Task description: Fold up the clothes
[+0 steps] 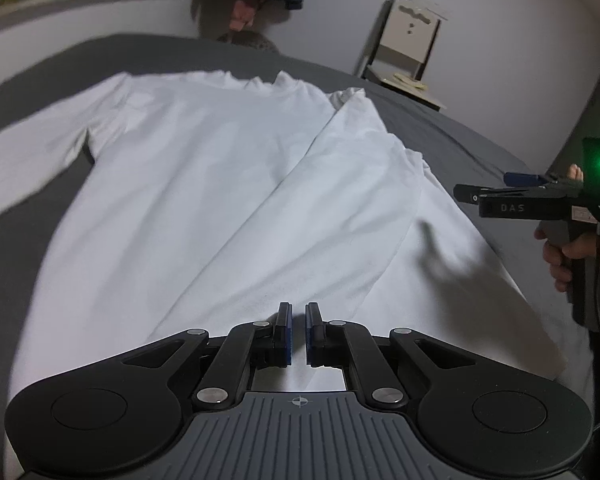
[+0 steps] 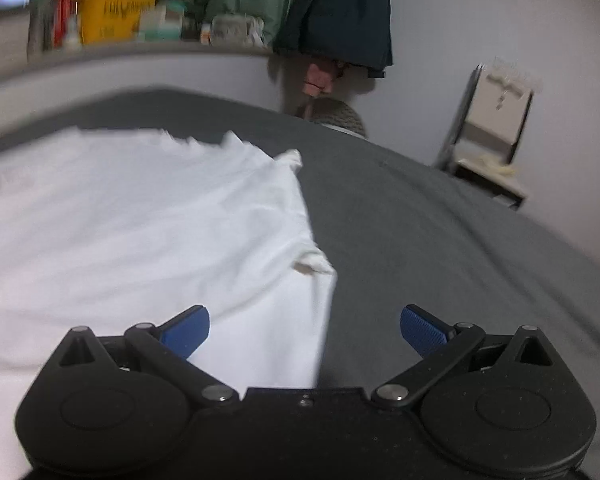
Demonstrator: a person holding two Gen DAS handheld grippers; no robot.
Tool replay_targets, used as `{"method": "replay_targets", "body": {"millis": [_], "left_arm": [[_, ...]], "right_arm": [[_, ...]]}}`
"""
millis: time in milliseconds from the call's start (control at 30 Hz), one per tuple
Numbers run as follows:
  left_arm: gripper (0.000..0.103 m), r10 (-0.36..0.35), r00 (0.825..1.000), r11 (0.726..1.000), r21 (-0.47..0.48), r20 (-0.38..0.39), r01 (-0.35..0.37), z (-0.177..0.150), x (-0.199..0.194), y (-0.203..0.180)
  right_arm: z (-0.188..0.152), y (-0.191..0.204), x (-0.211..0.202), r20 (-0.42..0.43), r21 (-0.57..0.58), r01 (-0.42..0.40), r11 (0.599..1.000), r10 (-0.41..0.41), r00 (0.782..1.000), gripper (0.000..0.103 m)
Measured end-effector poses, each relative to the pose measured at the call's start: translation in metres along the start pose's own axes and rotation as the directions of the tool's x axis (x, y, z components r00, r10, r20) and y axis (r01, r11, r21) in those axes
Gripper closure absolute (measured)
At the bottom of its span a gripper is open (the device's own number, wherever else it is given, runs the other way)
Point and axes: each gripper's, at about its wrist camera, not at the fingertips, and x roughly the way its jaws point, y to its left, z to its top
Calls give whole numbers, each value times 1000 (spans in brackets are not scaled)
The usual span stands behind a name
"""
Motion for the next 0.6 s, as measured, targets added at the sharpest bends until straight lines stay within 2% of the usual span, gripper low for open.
{"method": "replay_targets", "body": {"millis": [67, 100, 200, 367, 500, 600], "left_arm": [[99, -1, 1000, 1000, -23, -1, 1, -4, 2, 1], [99, -2, 1000, 1000, -25, 0, 2, -7, 2, 0], [99, 0, 1000, 1000, -26, 2, 1, -15, 0, -2], [99, 6, 1000, 1000, -23, 10, -5, -24, -4, -3], [99, 8, 1000, 1000, -23, 27, -7, -30, -8, -1], [99, -15, 1000, 996, -85, 25, 17, -30, -7, 8]], "right_arm": [[4, -21, 2, 14, 156, -90, 984, 89, 996, 0], [6, -34, 4, 21, 247, -130, 960, 129, 991, 0], [5, -70, 14, 55, 519, -232, 823, 239, 969, 0], [4, -101, 46, 102, 725, -308, 617, 346, 933, 0], [9, -96, 76, 105, 797, -348, 493, 454, 885, 0], [8, -92, 98, 130, 847, -340, 408, 461, 878, 0]]}}
